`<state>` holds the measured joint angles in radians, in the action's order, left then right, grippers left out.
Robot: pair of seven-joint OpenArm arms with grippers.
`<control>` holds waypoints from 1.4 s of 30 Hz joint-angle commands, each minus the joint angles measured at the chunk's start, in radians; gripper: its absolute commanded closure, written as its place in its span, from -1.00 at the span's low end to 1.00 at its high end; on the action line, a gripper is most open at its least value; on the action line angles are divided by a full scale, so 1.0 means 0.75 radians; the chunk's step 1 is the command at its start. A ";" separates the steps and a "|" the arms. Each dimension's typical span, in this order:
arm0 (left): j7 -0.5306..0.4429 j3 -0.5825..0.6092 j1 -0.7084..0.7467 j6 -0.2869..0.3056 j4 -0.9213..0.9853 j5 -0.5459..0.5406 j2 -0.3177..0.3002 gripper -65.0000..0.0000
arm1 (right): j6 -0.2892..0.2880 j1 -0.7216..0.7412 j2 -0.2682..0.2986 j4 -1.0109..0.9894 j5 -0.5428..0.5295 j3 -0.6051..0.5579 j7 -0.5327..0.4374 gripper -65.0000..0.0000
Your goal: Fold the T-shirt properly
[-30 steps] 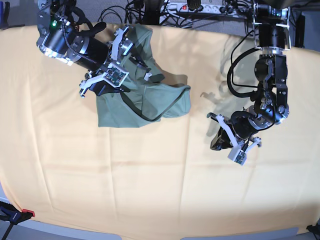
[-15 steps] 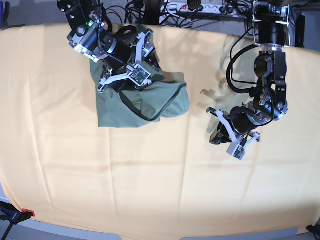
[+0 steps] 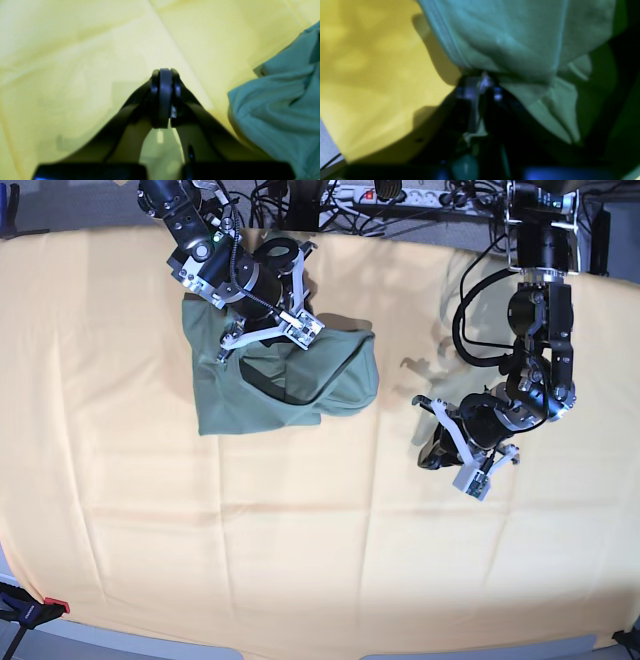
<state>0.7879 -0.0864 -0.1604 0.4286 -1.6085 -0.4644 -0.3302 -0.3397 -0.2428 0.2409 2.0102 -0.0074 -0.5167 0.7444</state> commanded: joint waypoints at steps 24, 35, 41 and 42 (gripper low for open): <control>-0.028 -0.008 -0.027 0.006 -0.022 -0.024 -0.012 1.00 | -0.286 0.161 -0.207 0.101 -0.235 -0.002 -0.139 -0.26; -0.013 -0.008 -0.035 0.202 -0.028 -0.083 -0.219 1.00 | -0.123 0.291 -0.184 0.209 -0.153 0.081 0.027 -0.02; 0.209 -0.007 -0.031 0.359 -0.120 -0.625 -0.266 1.00 | -0.100 0.301 -0.064 0.200 -0.129 0.245 -0.040 1.00; 0.229 -0.007 -0.026 0.359 -0.135 -0.691 -0.265 1.00 | -0.100 0.302 -0.039 0.195 -0.129 0.269 -0.064 1.00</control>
<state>0.9783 -0.0853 -0.1623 0.6933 -1.6947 -0.9726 -0.5144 -0.4202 -0.0334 0.2092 2.1445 -0.1013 -0.3191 0.7208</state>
